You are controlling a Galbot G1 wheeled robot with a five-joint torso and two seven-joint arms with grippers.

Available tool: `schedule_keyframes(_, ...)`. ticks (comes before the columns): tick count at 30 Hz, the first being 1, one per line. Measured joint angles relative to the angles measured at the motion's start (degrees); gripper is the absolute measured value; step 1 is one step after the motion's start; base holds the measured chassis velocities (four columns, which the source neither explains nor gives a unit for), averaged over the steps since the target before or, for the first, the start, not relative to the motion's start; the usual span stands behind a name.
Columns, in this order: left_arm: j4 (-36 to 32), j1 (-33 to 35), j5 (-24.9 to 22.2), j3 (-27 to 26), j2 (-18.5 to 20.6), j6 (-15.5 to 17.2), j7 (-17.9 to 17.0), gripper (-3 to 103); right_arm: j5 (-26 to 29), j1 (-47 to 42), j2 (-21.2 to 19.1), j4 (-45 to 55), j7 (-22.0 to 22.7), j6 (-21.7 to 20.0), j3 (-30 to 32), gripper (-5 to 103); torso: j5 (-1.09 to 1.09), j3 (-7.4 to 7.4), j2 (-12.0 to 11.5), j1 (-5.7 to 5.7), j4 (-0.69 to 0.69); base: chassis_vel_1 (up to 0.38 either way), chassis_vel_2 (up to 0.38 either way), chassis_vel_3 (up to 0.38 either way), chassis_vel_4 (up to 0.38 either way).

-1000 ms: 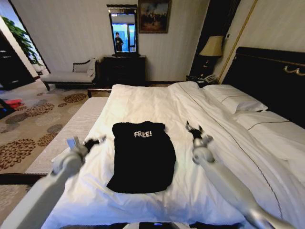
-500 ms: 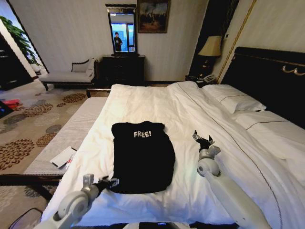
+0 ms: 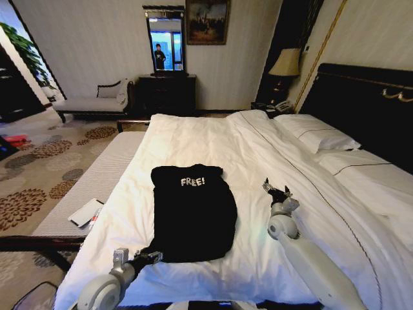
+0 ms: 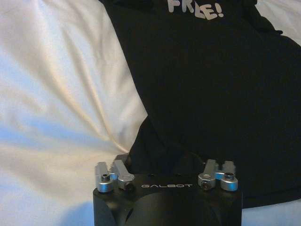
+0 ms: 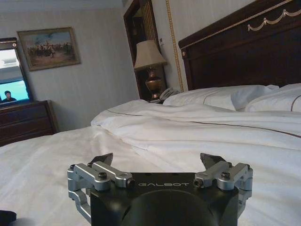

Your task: Fold the clothes on the bed.

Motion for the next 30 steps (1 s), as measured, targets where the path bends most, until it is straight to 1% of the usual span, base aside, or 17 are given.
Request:
schedule_keyframes(1,0.00,0.00,0.00,0.00,0.00,0.00,0.00,70,0.00,0.00,0.00,0.00,0.00,0.00,0.00,100,0.00,0.00,0.00,0.00,0.00,0.000,0.000,0.000,0.000)
schedule_keyframes(4,-0.51,0.82,0.23,-0.36,0.32,-0.64,-0.07,54,-0.07,0.35,-0.04,-0.24,0.20,-0.02,-0.02,100,0.01,0.00,0.00,0.00,-0.02,0.000,0.000,0.000,0.000)
schedule_keyframes(6,-0.71,1.06,0.33,-0.42,0.39,-0.76,-0.13,54,-0.07,0.45,-0.04,-0.24,0.23,-0.02,0.00,100,0.00,0.00,0.00,0.00,-0.01,0.000,0.000,0.000,0.000)
schedule_keyframes(7,-1.04,1.51,0.64,-0.47,0.40,-0.96,-0.29,43,-0.05,0.60,0.04,-0.19,0.25,-0.03,0.07,100,0.00,0.00,0.00,0.00,-0.02,0.000,0.000,0.000,0.000)
schedule_keyframes(9,-1.26,1.88,0.93,-0.49,0.33,-1.04,-0.49,43,-0.05,0.67,0.14,-0.18,0.25,-0.03,0.10,100,0.00,0.00,0.00,0.00,-0.01,0.000,0.000,0.000,0.000)
schedule_keyframes(14,-1.48,3.39,3.41,-0.89,-0.73,-2.13,-0.51,15,-0.53,1.19,0.48,-1.62,0.19,-0.04,-0.50,100,0.01,0.00,0.00,0.00,0.00,0.000,0.000,0.000,0.000)
schedule_keyframes(16,-1.40,3.25,3.59,-1.02,-0.96,-2.31,-0.46,15,-0.60,1.39,0.41,-1.82,0.19,-0.06,-0.69,100,0.02,0.00,0.00,0.00,0.00,0.000,0.000,0.000,0.000)
schedule_keyframes(18,-1.27,2.32,3.63,-1.29,-1.66,-2.57,-0.43,5,-0.57,2.29,0.20,-2.16,0.28,-0.17,-1.27,100,0.00,0.00,0.00,0.00,0.00,0.000,0.000,0.000,0.000)
schedule_keyframes(19,-1.28,2.13,3.60,-1.32,-1.80,-2.59,-0.43,2,-0.51,2.46,0.18,-2.18,0.36,-0.20,-1.39,100,0.00,0.00,0.00,0.00,0.00,0.000,0.000,0.000,0.000)
schedule_keyframes(25,-2.44,2.89,3.80,-1.35,-1.79,-2.65,-0.66,2,-0.46,2.64,0.15,-2.19,0.70,-0.34,-1.69,100,0.00,0.00,-0.01,0.00,0.00,0.000,0.000,0.000,0.000)
schedule_keyframes(30,-5.32,6.79,5.55,-1.86,1.90,-3.10,-0.79,2,-1.28,1.50,0.57,-2.07,0.75,-0.34,-0.85,100,0.01,0.00,-0.01,0.00,-0.01,0.000,0.000,0.000,0.000)
